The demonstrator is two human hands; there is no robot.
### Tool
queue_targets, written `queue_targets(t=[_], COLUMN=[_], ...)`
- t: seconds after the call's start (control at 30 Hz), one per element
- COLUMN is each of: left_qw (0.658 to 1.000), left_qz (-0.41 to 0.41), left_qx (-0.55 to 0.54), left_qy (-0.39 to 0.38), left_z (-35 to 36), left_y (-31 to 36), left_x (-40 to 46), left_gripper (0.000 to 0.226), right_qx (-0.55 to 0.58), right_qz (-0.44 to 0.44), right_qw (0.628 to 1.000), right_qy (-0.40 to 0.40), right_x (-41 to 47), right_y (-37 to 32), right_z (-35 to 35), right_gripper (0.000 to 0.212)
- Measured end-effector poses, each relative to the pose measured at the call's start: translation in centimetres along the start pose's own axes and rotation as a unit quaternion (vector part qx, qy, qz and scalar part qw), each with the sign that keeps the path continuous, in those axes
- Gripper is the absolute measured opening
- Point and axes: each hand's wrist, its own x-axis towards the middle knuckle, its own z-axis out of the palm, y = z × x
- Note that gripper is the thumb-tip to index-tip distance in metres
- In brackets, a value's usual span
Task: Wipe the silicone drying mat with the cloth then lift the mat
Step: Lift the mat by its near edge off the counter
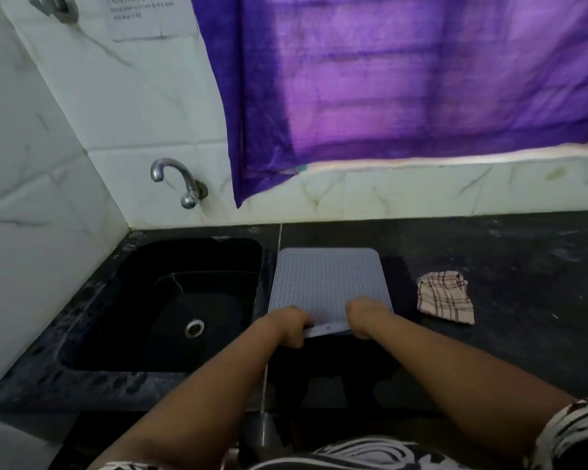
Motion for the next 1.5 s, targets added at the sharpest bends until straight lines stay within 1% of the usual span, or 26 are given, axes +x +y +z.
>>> queue_targets(t=[0.07,0.17,0.23,0.3,0.37,0.43,0.5,0.6,0.67,0.77,0.83,0.87,0.97,1.03,1.1,1.13,1.2,1.23,1.33,1.4,1.5], left_qw=[0.999,0.993,0.99,0.988,0.988,0.991,0.987,0.957,0.931,0.886,0.866,0.862,0.868,0.881,0.896,0.907,0.938,0.951,0.974,0.978,0.984], left_qz=[-0.012,-0.043,-0.053,-0.053,-0.051,-0.057,-0.068,-0.077,-0.086,-0.078,-0.064,-0.056,-0.033,-0.022,-0.018,-0.019,-0.007,0.001,0.026,0.026,0.037], left_qx=[0.031,0.099,0.115,0.12,0.132,0.118,0.078,0.02,0.014,0.031,0.053,0.064,0.083,0.079,0.089,0.094,0.1,0.104,0.118,0.112,0.093], left_qy=[-0.041,-0.047,-0.06,-0.077,-0.058,0.009,0.124,0.278,0.355,0.456,0.493,0.499,0.489,0.466,0.435,0.411,0.331,0.291,0.192,0.173,0.147], left_z=[-3.2,-7.6,-10.4,-13.4,-16.7,-20.5,-24.4,-29.9,-32.5,-35.7,-36.4,-36.1,-33.6,-30.0,-24.9,-22.1,-16.3,-13.3,-5.5,-2.0,1.8], left_y=[-0.9,-2.3,-3.0,-3.7,-4.3,-5.2,-6.3,-7.9,-8.4,-8.5,-8.4,-8.3,-7.9,-7.5,-6.9,-6.6,-6.1,-6.0,-4.7,-4.2,-2.7], left_x=[0.2,0.8,1.3,2.0,2.8,3.6,4.2,5.2,5.7,5.4,4.5,4.1,3.0,2.7,2.6,2.6,2.6,2.8,2.4,2.4,1.6], left_gripper=[0.041,0.04,0.045,0.049,0.047,0.041,0.036,0.033,0.034,0.032,0.03,0.029,0.026,0.026,0.026,0.027,0.027,0.027,0.027,0.028,0.028], right_qx=[-0.032,-0.038,-0.074,-0.098,-0.081,-0.043,0.02,0.117,0.162,0.201,0.199,0.192,0.152,0.165,0.182,0.183,0.175,0.179,0.163,0.161,0.142], right_qz=[-0.014,-0.012,-0.021,-0.029,-0.027,0.0,0.031,0.056,0.078,0.084,0.085,0.088,0.089,0.083,0.074,0.069,0.071,0.072,0.061,0.067,0.054], right_qw=[0.999,0.999,0.997,0.994,0.996,0.995,0.981,0.947,0.915,0.87,0.852,0.85,0.867,0.874,0.883,0.895,0.926,0.936,0.968,0.971,0.978], right_qy=[-0.009,-0.005,-0.021,-0.025,0.02,0.095,0.189,0.294,0.362,0.442,0.477,0.482,0.465,0.45,0.426,0.401,0.326,0.294,0.18,0.161,0.145], right_x=[0.3,1.3,1.4,1.8,2.1,2.6,3.3,4.3,4.9,4.5,3.6,3.0,1.4,0.6,0.4,0.5,0.6,0.7,-0.2,-0.3,-1.5], right_y=[0.3,1.5,2.2,3.1,4.1,5.1,6.0,7.5,8.2,8.8,9.0,9.0,8.7,8.3,7.5,6.9,5.6,5.0,4.3,3.8,3.6], right_z=[-2.6,-6.1,-8.8,-11.8,-15.0,-18.5,-21.8,-26.8,-29.6,-33.0,-33.7,-33.4,-30.8,-27.2,-22.2,-19.4,-13.7,-10.9,-4.6,-1.8,1.1], right_gripper=[0.042,0.044,0.049,0.049,0.042,0.038,0.04,0.038,0.034,0.036,0.035,0.033,0.029,0.027,0.024,0.024,0.025,0.027,0.033,0.034,0.035])
